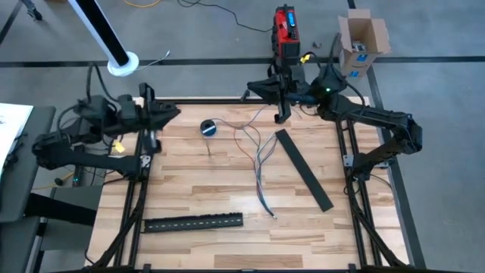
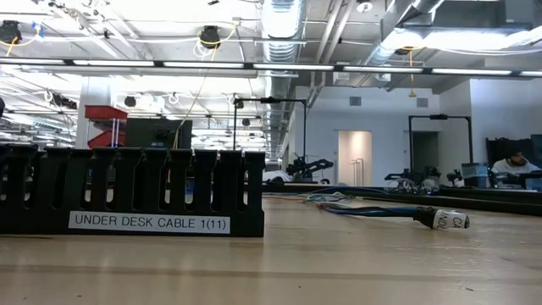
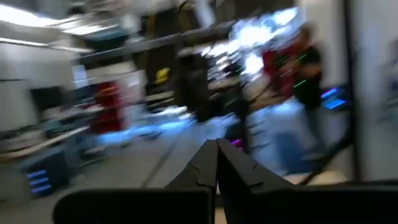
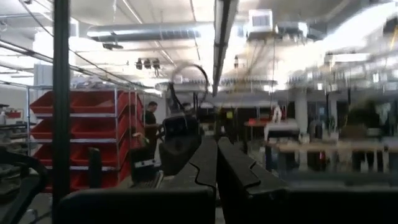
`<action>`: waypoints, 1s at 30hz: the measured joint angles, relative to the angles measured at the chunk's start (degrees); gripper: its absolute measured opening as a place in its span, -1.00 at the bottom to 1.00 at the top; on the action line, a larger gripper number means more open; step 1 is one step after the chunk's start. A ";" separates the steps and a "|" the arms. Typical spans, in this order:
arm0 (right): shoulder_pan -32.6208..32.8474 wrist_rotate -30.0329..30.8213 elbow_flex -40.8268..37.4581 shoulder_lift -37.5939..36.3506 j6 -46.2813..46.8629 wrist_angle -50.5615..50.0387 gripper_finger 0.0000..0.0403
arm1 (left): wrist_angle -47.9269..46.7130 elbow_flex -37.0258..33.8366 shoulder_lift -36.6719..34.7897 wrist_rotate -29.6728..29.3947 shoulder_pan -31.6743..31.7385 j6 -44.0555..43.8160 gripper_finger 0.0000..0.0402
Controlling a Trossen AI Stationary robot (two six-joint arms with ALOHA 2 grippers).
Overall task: Ziptie cables
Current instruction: Wrap the cable wires with the black zip tie
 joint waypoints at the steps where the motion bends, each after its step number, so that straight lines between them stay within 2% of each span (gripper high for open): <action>1: -0.04 0.77 0.00 0.00 0.31 -1.57 -1.00 | 0.84 0.00 0.55 -1.62 0.00 2.07 -1.00; 4: 0.37 4.61 0.00 0.09 -0.39 -5.98 -0.94 | 5.29 0.01 1.35 -5.80 0.00 10.65 -1.00; 7: 0.32 8.11 0.00 0.09 -1.93 -9.25 -0.79 | 9.24 0.05 1.60 -9.69 0.00 19.01 -1.00; 10: 0.04 8.50 0.00 0.06 0.40 -12.91 -0.60 | 9.01 0.11 1.29 -12.76 0.02 20.76 -1.00; 12: 0.72 9.74 0.00 -0.04 0.74 -20.09 -0.47 | 3.48 0.11 0.54 -16.72 0.01 19.27 -1.00; 14: 2.37 11.08 0.00 0.30 0.88 -30.14 -0.36 | -4.47 0.11 0.02 -18.87 0.02 15.46 -1.00; 17: 5.82 14.10 -0.04 4.13 0.38 -38.29 -0.26 | -17.93 0.11 -0.10 -19.23 0.02 9.15 -1.00; 21: 8.84 14.29 1.09 10.82 -1.32 -38.91 -0.27 | -35.85 0.09 0.60 -18.87 0.00 -2.59 -1.00; 27: 10.98 12.66 8.49 20.80 -7.47 -47.49 -0.35 | -55.69 0.09 1.31 -9.84 0.02 -21.14 -1.00; 30: 10.61 12.48 12.38 22.64 -12.45 -52.78 -0.37 | -57.99 -1.91 2.09 -8.01 0.00 -29.59 -1.00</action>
